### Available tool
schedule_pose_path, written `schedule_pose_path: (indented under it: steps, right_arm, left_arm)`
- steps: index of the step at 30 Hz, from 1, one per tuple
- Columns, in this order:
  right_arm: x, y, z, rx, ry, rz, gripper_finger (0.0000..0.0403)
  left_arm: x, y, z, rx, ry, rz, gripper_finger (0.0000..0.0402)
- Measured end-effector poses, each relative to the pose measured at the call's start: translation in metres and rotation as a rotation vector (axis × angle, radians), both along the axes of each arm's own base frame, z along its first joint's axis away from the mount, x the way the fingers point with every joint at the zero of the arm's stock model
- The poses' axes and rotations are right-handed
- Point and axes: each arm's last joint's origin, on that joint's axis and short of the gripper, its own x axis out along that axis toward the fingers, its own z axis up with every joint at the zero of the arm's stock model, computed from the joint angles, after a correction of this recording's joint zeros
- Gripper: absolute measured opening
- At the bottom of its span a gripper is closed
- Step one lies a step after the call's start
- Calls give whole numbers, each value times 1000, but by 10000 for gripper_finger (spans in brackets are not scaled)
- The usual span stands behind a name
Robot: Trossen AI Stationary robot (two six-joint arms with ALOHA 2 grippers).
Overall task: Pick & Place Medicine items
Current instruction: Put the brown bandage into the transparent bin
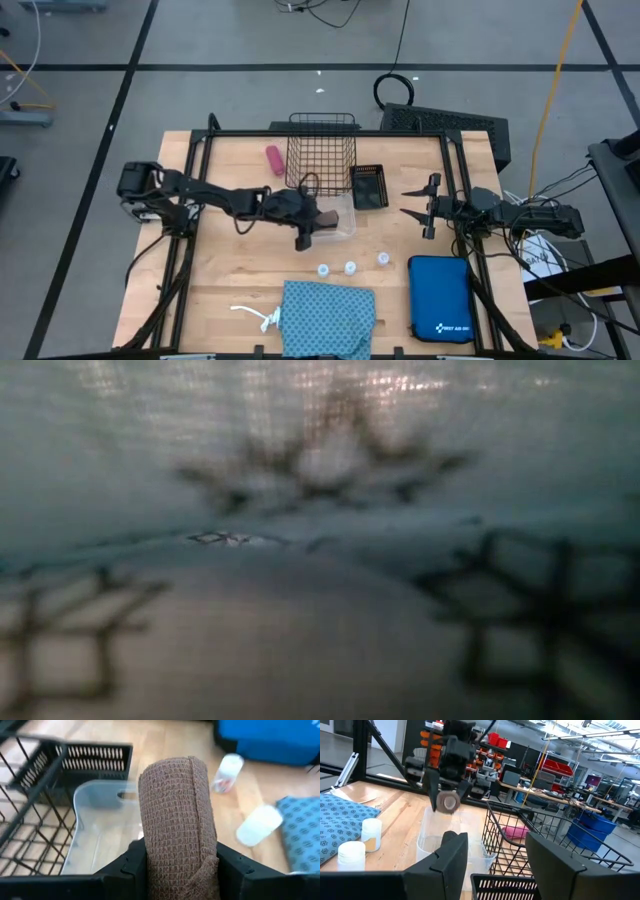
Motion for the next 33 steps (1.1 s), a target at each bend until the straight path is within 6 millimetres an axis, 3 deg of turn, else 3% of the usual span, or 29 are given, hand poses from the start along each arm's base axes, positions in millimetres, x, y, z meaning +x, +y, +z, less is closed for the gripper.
schedule_pose_path:
  steps: [9,26,33]
  right_arm:
    - [0,0,0,0,0,0,190]
    - [0,0,0,0,0,0,192]
    - [0,0,0,0,0,0,191]
  left_arm:
    - [5,0,-21,2,66,-1,157]
    - [6,0,-20,9,59,15,157]
    - [6,1,-20,7,58,53,188]
